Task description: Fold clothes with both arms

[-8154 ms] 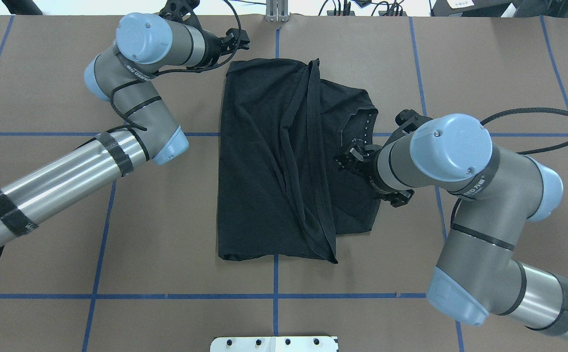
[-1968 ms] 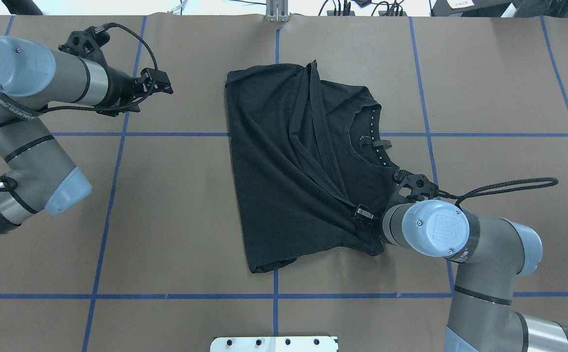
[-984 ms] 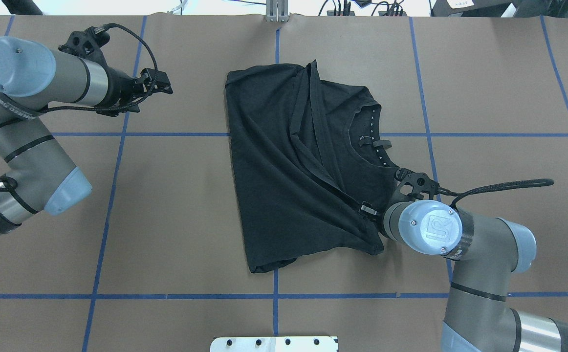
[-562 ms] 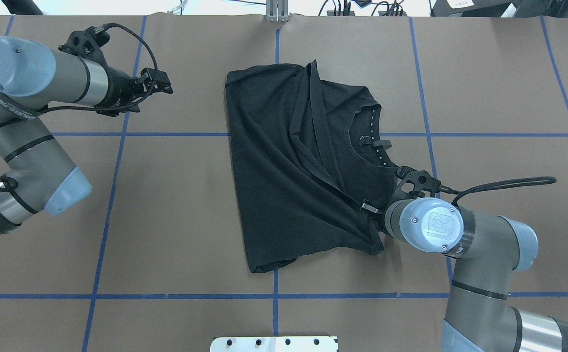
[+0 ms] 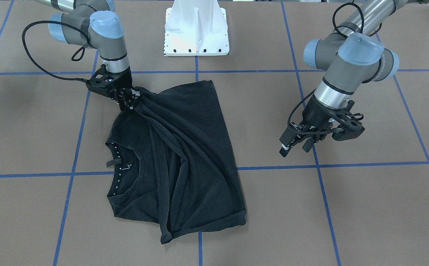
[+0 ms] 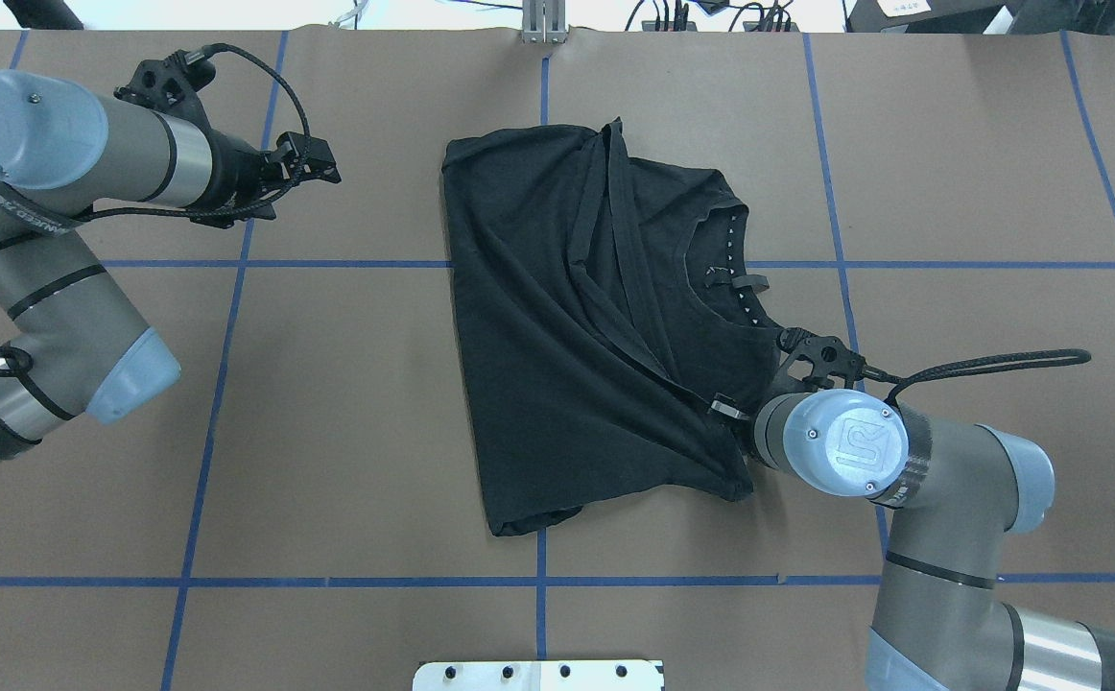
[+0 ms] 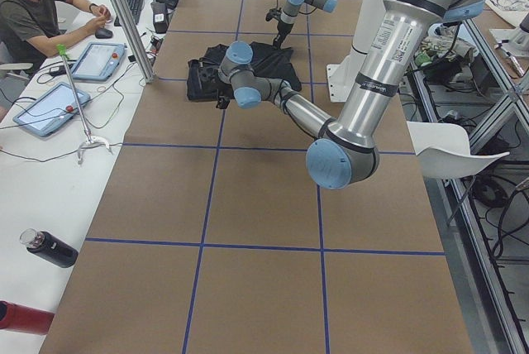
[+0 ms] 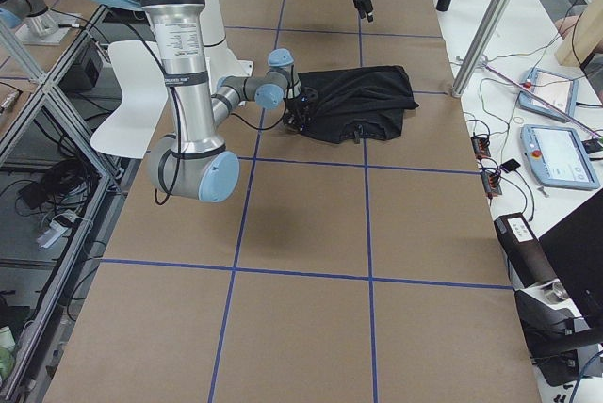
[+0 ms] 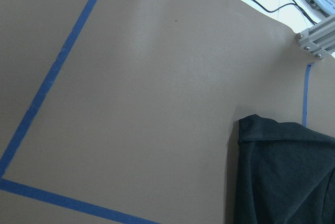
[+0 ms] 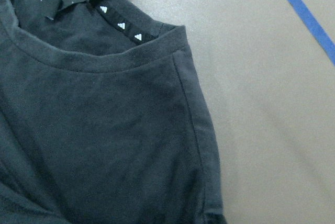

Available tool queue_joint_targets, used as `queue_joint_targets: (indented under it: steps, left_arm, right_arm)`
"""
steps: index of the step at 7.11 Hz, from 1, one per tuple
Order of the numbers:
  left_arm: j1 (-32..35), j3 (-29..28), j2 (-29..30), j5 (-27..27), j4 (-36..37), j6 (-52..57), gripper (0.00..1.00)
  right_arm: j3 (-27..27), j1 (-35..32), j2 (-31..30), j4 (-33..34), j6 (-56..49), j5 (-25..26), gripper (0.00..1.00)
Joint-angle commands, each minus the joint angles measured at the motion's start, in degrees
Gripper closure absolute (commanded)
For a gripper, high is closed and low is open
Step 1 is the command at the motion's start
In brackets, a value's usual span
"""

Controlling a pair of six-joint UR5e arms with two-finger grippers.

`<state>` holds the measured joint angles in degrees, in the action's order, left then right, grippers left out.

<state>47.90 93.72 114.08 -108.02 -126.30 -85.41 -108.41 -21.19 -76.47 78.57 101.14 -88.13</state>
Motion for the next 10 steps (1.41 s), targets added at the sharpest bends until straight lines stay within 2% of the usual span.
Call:
queue_joint_targets:
  steps: [1, 3, 4, 5, 6, 7, 9, 10]
  left_arm:
    - [0.0, -0.1, 0.0, 0.0, 0.0, 0.2, 0.01]
    - [0.0, 0.2, 0.0, 0.0, 0.0, -0.2, 0.01]
    - [-0.2, 0.9, 0.0, 0.1, -0.4, -5.7, 0.01]
    - [-1.3, 2.8, -0.5, 0.3, -3.9, -12.0, 0.01]
    - [-4.5, 5.7, -0.7, 3.4, -4.0, -21.2, 0.01]
    - [-10.1, 8.3, -0.7, 9.3, -3.7, -27.5, 0.01]
    - [-20.5, 15.1, -3.3, 16.9, 0.8, -38.6, 0.01]
    - [-26.1, 14.9, -3.6, 20.7, 1.9, -41.8, 0.01]
  right_arm:
    - [-0.4, 0.0, 0.1, 0.0, 0.0, 0.0, 1.00]
    - [-1.9, -0.3, -0.4, 0.1, 0.1, 0.0, 1.00]
    - [-3.8, -0.3, -0.8, 2.0, 0.2, 0.0, 1.00]
    - [-6.1, -0.1, -0.7, 5.4, 0.3, 0.0, 1.00]
    - [-7.5, -0.1, -0.8, 7.3, 0.3, -0.1, 1.00]
    - [-7.5, 0.0, -0.8, 7.4, 0.3, -0.1, 1.00]
    - [-7.5, 0.1, -0.8, 7.5, 0.3, 0.0, 1.00]
    - [-7.6, 0.0, -0.8, 7.5, 0.3, 0.0, 1.00]
